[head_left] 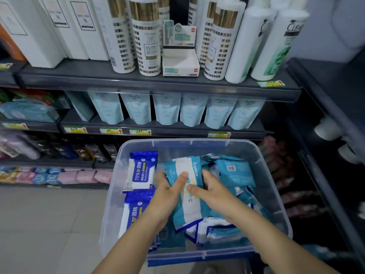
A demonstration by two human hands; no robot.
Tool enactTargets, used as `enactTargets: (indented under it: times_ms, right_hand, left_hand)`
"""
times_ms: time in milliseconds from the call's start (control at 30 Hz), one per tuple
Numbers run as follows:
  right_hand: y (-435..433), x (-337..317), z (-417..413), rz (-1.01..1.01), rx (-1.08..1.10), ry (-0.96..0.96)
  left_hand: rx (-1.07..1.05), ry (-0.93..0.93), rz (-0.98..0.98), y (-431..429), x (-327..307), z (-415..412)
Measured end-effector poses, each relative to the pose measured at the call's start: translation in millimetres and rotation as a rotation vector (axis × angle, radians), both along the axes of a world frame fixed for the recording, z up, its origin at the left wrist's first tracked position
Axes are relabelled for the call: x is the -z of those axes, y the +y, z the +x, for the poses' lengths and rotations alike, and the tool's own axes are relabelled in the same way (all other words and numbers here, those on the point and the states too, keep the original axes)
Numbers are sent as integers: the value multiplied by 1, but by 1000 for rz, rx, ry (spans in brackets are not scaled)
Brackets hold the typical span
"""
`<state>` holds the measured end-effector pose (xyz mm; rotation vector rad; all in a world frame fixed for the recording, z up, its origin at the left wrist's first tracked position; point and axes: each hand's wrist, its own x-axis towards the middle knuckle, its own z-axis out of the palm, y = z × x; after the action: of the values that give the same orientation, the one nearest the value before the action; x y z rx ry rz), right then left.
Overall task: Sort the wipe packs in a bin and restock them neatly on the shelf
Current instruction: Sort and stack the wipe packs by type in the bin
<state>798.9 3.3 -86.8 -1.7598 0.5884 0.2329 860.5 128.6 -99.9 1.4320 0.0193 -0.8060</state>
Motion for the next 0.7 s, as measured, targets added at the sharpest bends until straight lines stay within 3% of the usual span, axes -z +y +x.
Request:
enactTargets:
  times_ms: [233,333,533,700]
  right_hand:
    - [-52,1,-10,28,111,26]
    - [-82,3,-13,-155,90,67]
    - [-124,8,-14,-386,-58,228]
    - [-128,22,-14,-411,-85,247]
  left_hand:
    - [193,-2,47,-42,3,-11]
    - [291,-186,245,-53,5,-5]
    - [59,-449,522,-56,22,27]
    - [382,-875,942,-61,44,44]
